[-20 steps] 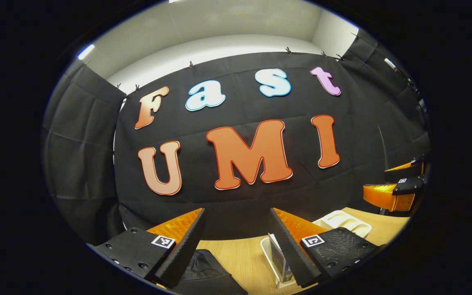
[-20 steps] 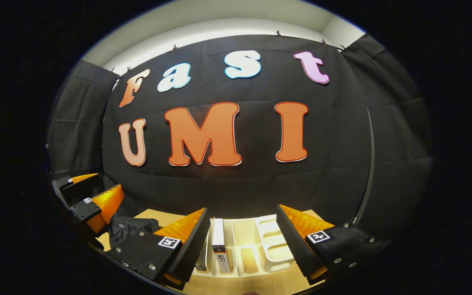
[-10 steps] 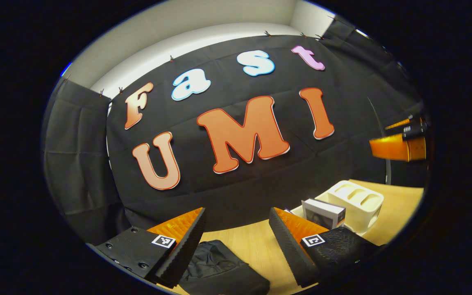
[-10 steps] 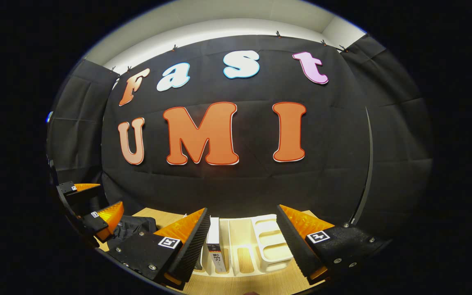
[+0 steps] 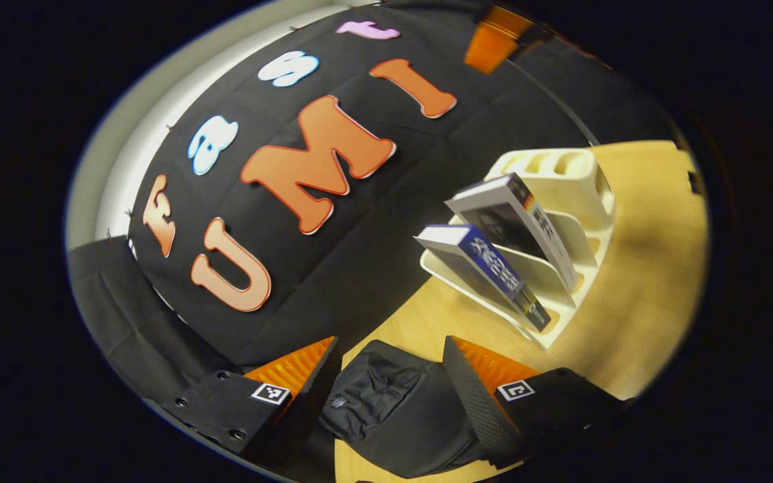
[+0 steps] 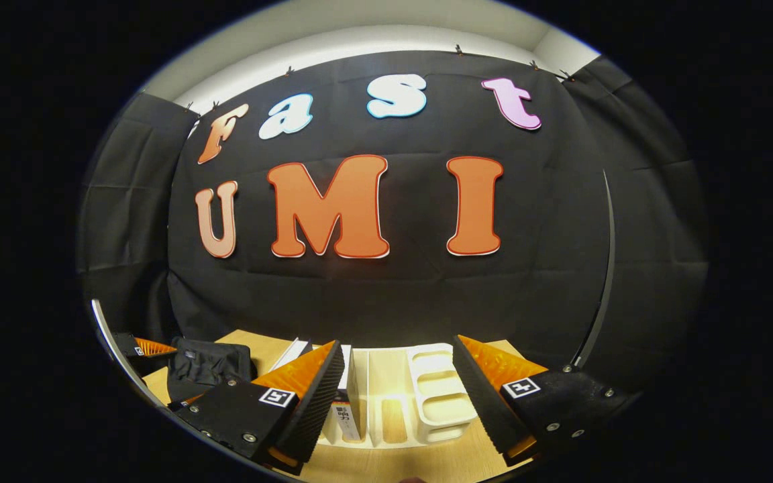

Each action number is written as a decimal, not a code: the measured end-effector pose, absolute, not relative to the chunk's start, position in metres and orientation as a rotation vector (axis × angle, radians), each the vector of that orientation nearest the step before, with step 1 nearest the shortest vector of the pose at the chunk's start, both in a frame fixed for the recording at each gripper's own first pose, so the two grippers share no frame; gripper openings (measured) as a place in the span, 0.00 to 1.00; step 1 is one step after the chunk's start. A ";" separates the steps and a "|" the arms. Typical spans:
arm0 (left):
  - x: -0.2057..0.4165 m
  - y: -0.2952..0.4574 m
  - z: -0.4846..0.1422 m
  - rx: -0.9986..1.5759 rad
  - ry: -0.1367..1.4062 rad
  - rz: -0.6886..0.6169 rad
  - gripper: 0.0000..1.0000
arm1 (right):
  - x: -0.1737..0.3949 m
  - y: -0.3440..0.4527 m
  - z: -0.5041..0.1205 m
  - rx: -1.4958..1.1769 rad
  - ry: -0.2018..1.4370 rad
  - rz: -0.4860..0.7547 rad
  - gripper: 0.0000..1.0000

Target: Open the schoolbag, grab two books from the bookshelf and put them into the schoolbag.

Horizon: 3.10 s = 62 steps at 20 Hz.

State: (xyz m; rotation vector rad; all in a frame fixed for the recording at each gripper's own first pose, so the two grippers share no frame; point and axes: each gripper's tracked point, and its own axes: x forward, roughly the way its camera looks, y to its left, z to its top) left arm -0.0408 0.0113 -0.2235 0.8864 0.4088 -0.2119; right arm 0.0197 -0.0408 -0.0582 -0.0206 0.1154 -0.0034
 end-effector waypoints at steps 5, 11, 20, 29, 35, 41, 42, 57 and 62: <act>-0.079 0.022 -0.284 1.032 0.526 -0.261 0.96 | 0.021 -0.048 -0.072 -0.036 0.153 -0.001 0.96; -0.108 0.054 -0.343 1.122 0.678 -0.266 0.98 | 0.026 -0.055 -0.076 -0.042 0.162 -0.001 0.96; -0.113 0.095 -0.374 1.136 0.732 -0.170 0.97 | 0.024 -0.066 -0.077 -0.049 0.164 -0.024 0.96; -0.080 0.118 -0.373 1.177 0.721 -0.083 0.96 | 0.026 -0.069 -0.072 -0.076 0.164 -0.027 0.96; -0.060 0.127 -0.387 1.129 0.758 -0.123 0.86 | 0.025 -0.071 -0.070 -0.109 0.156 -0.025 0.96; -0.050 0.119 -0.358 0.984 0.830 -0.227 0.14 | 0.031 -0.080 -0.068 -0.100 0.155 -0.026 0.96; -0.048 0.119 -0.349 0.954 0.842 -0.244 0.14 | 0.033 -0.078 -0.068 -0.095 0.160 -0.019 0.96; 0.025 0.145 -0.265 0.655 0.987 -0.617 0.06 | 0.063 0.052 -0.097 -0.048 0.481 0.166 0.96; 0.042 0.168 -0.247 0.567 1.023 -0.780 0.06 | 0.083 0.108 -0.107 0.038 0.660 0.119 0.97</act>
